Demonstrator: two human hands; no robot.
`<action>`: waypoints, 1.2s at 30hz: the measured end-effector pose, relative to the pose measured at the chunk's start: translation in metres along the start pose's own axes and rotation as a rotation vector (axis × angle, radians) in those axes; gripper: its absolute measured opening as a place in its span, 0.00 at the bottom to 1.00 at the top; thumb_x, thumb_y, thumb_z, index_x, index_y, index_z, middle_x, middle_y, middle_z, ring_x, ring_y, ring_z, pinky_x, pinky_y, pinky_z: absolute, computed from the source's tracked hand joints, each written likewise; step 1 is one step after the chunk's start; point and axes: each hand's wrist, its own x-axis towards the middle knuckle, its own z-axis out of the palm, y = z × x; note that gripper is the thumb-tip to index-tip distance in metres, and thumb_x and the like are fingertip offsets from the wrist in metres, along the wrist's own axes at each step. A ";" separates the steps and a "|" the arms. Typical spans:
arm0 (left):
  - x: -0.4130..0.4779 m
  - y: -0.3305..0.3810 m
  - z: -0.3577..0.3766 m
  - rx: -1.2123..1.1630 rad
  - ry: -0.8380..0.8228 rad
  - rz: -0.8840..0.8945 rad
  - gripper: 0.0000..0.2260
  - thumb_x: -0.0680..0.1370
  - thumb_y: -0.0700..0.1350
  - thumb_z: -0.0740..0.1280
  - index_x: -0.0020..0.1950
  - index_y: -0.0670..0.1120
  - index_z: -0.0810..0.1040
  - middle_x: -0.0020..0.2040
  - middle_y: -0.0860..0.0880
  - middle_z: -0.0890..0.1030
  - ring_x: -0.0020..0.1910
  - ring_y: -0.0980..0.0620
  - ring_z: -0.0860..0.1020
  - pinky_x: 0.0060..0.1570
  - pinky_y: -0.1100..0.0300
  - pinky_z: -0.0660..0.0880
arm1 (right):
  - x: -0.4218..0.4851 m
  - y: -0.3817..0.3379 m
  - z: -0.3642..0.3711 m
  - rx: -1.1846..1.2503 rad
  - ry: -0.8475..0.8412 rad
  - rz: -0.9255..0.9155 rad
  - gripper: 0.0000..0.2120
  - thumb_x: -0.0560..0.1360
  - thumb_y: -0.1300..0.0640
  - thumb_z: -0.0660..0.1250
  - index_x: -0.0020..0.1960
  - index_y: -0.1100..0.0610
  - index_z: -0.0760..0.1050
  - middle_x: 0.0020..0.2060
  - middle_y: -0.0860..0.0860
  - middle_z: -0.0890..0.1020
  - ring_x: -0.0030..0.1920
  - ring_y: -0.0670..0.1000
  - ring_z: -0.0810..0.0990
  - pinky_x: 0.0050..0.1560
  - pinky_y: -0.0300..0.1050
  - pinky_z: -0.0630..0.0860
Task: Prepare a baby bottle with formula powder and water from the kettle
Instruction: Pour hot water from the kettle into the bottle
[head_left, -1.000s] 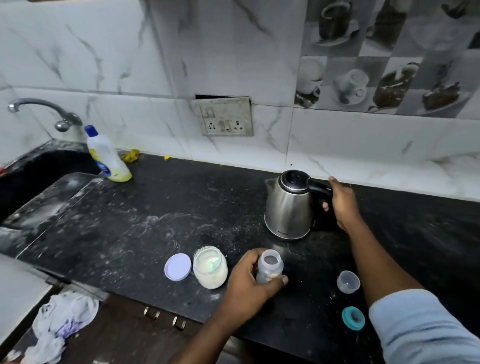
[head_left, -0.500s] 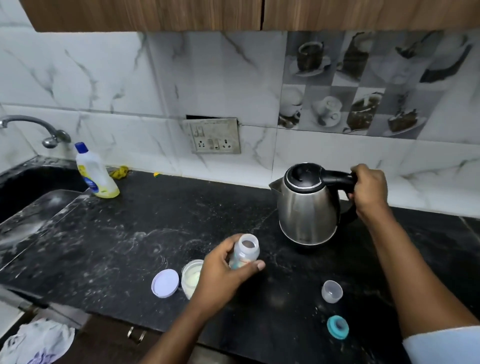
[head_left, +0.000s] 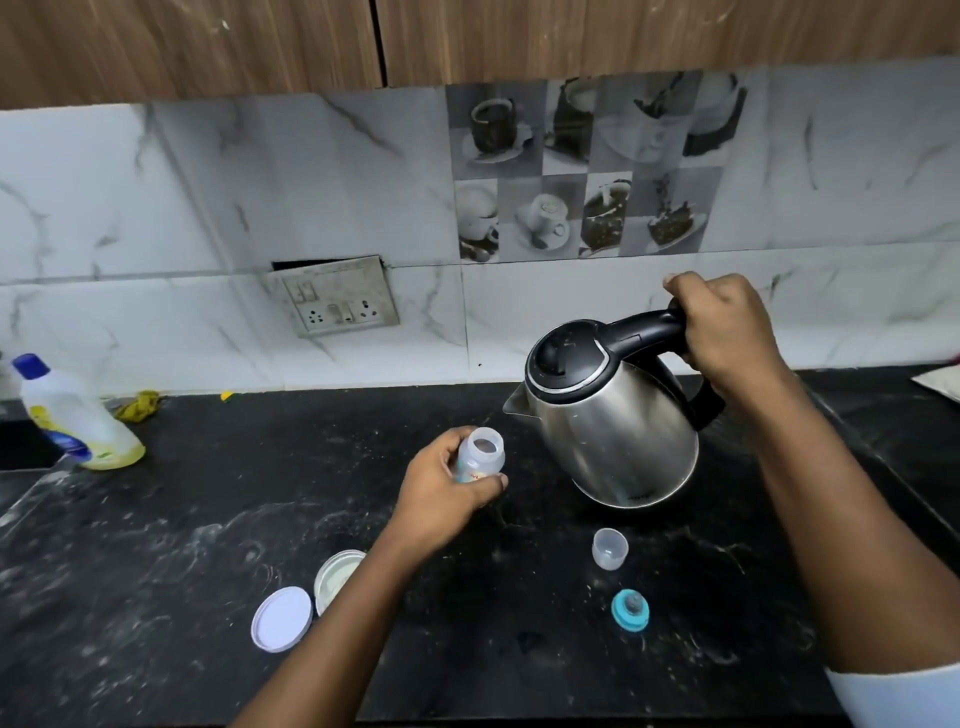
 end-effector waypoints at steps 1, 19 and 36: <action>0.002 0.000 0.002 0.002 -0.009 -0.002 0.20 0.71 0.39 0.83 0.58 0.54 0.84 0.50 0.58 0.88 0.48 0.59 0.85 0.49 0.67 0.80 | -0.003 -0.002 -0.004 -0.028 -0.004 -0.010 0.30 0.73 0.40 0.62 0.31 0.67 0.64 0.23 0.58 0.65 0.26 0.54 0.64 0.32 0.58 0.69; 0.005 0.001 0.026 0.013 -0.116 -0.006 0.22 0.70 0.43 0.84 0.61 0.55 0.84 0.54 0.54 0.88 0.53 0.53 0.86 0.59 0.53 0.84 | -0.021 -0.028 -0.014 -0.332 -0.085 -0.170 0.23 0.72 0.46 0.60 0.28 0.60 0.58 0.22 0.50 0.58 0.28 0.54 0.58 0.30 0.51 0.60; -0.008 -0.005 0.025 -0.002 -0.096 -0.008 0.22 0.70 0.41 0.84 0.60 0.55 0.83 0.55 0.55 0.88 0.55 0.53 0.86 0.62 0.52 0.82 | -0.030 -0.054 -0.010 -0.439 -0.120 -0.267 0.21 0.72 0.47 0.58 0.26 0.55 0.56 0.25 0.52 0.57 0.29 0.55 0.58 0.30 0.50 0.56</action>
